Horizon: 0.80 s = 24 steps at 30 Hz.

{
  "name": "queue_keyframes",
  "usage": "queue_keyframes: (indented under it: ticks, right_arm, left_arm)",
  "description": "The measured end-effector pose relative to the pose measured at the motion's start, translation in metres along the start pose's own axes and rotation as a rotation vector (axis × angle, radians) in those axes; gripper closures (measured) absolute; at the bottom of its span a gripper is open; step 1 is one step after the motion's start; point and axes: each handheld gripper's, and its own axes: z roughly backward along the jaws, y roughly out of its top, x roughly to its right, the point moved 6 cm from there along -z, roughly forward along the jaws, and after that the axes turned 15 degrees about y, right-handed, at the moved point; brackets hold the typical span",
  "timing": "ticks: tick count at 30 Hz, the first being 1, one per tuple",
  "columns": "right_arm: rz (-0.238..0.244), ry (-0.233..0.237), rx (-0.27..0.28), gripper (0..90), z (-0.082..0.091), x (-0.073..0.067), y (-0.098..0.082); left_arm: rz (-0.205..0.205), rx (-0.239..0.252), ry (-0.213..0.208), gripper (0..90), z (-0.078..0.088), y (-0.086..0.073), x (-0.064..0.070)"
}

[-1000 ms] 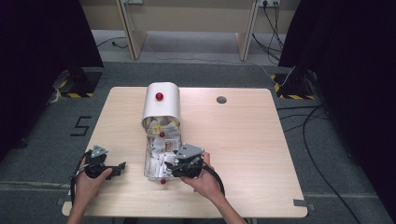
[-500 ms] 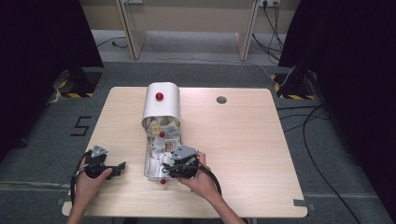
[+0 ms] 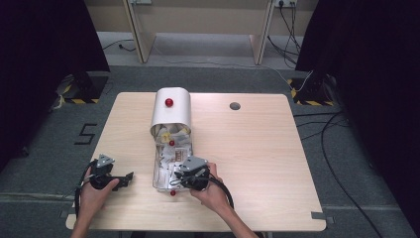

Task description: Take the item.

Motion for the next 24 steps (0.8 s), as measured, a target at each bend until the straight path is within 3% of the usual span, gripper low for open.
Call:
queue_keyframes:
  ticks: [7,16,24]
  right_arm:
    - [0.022,-0.002,0.029,86.0,0.004,-0.001,0.002]
    - [0.039,0.003,0.091,88.3,0.018,-0.004,0.01]
    - [0.059,0.006,0.114,88.4,0.025,-0.007,0.016]
  left_arm:
    - [-0.001,0.0,0.0,0.0,0.0,0.0,0.0]
    - [-0.001,0.0,0.0,0.0,0.0,0.0,0.0]
    - [-0.001,0.0,0.0,0.0,0.0,0.0,0.0]
